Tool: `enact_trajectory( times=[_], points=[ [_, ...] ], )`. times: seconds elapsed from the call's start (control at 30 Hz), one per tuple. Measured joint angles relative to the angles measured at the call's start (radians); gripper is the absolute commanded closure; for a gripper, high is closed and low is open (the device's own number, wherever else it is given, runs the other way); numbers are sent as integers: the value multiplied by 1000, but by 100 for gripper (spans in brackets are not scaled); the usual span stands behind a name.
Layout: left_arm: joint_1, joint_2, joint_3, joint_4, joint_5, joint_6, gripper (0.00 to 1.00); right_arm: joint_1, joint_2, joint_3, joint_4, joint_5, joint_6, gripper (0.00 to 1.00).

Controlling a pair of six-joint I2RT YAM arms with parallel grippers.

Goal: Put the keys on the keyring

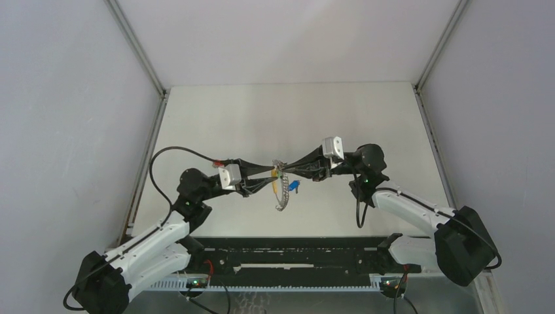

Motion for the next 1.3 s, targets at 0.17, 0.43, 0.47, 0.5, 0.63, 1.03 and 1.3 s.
enact_trajectory(
  times=[0.17,0.43,0.47,0.5,0.63,1.03,1.3],
  points=[
    [0,1,18,1,4,-1,62,-2,9,0,9,-14,7,100],
    [0,2,48,1,31,-13,61,-4,12,0,-10,-29,-7,100],
    [-1,3,55,1,37,-16,61,-3,12,0,-16,-29,-13,100],
    [-2,3,63,2,42,-18,61,-3,12,0,-23,-29,-17,100],
    [-13,13,86,4,52,-19,62,-1,12,0,-42,-29,-31,100],
    [-22,43,94,-16,61,-18,79,10,8,0,-83,-27,-68,100],
    [-23,48,111,-56,79,-16,87,10,3,0,-112,-25,-95,100]
  ],
)
